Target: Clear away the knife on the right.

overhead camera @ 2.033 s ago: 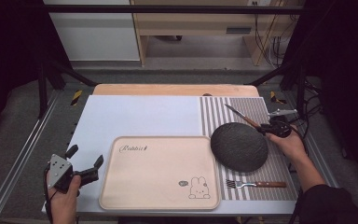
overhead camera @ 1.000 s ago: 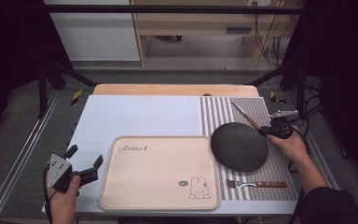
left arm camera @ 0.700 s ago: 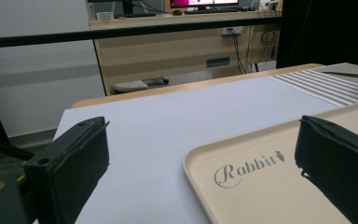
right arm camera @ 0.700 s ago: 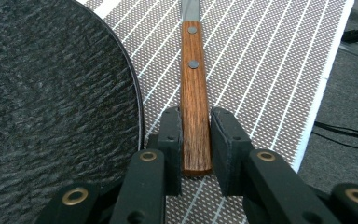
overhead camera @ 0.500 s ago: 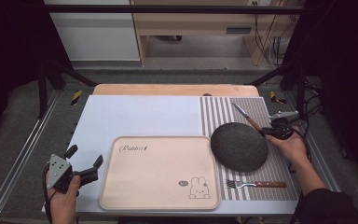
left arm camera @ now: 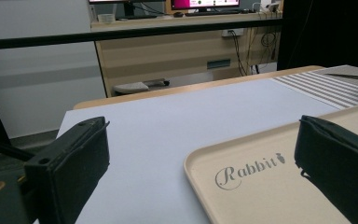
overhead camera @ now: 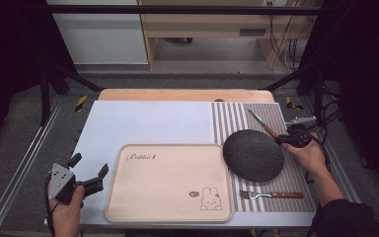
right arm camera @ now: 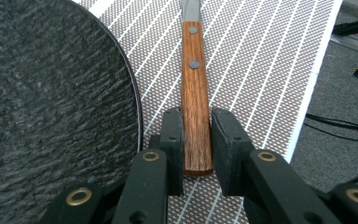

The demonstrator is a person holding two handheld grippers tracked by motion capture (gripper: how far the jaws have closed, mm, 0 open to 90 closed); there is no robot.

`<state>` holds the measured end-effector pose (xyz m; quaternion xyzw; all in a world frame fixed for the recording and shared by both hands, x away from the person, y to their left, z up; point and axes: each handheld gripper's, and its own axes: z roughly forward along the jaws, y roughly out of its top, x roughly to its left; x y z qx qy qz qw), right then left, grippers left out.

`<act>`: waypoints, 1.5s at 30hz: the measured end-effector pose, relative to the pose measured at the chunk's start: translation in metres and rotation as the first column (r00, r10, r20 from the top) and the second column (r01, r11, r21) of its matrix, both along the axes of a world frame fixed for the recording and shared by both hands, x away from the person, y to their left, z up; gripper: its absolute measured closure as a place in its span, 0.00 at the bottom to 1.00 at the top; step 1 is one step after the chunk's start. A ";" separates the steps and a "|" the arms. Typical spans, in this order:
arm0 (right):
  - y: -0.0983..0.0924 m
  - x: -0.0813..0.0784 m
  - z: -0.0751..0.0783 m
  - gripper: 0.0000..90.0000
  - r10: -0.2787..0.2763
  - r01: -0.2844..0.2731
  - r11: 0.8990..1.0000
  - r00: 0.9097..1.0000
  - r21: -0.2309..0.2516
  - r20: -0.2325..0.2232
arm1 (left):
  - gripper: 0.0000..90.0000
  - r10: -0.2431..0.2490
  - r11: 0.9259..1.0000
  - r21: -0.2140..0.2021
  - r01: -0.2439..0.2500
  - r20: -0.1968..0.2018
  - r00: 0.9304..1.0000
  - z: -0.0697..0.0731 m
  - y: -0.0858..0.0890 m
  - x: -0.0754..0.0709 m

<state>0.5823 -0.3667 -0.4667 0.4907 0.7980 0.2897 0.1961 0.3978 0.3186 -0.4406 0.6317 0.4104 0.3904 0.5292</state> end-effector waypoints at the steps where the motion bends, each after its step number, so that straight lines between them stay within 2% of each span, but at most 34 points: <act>1: 0.000 0.000 0.001 0.84 -0.005 0.005 1.000 1.000 0.001 0.003 | 0.03 0.000 1.000 -0.001 0.000 0.000 1.000 0.000 0.000 0.000; 12: 0.003 -0.007 0.013 0.84 -0.027 0.026 1.000 0.999 0.015 0.037 | 0.03 0.001 1.000 -0.006 -0.001 0.003 1.000 0.001 0.000 -0.001; 19: 0.013 -0.021 0.030 0.84 -0.059 0.056 0.998 0.996 0.037 0.070 | 0.03 0.003 1.000 -0.002 -0.003 0.012 1.000 0.002 0.001 -0.002; 21: 0.022 -0.029 0.036 0.84 -0.052 0.050 0.998 0.995 0.025 0.085 | 0.03 -0.002 1.000 -0.005 0.002 0.020 1.000 0.003 0.000 -0.004; 24: 0.034 -0.040 0.042 0.84 -0.038 0.034 0.999 0.994 0.037 0.103 | 0.03 -0.006 1.000 -0.005 0.007 0.023 1.000 0.004 -0.001 -0.004; 31: 0.077 -0.076 0.049 0.84 -0.008 0.004 1.000 0.991 0.027 0.131 | 0.03 -0.020 1.000 -0.021 0.020 0.032 0.999 0.005 0.001 -0.005; 39: 0.117 -0.115 0.053 0.84 0.016 -0.019 1.000 0.991 0.022 0.130 | 0.03 -0.022 0.999 -0.048 0.024 0.039 0.999 0.006 0.001 -0.007; 43: 0.129 -0.130 0.052 0.84 0.009 -0.016 0.998 0.992 0.058 0.128 | 0.04 -0.029 0.998 -0.051 0.032 0.045 0.999 0.007 -0.001 -0.009; 45: 0.136 -0.135 0.050 0.84 0.016 -0.023 0.998 0.992 0.056 0.123 | 0.04 -0.030 0.999 -0.044 0.032 0.048 0.998 0.008 -0.001 -0.009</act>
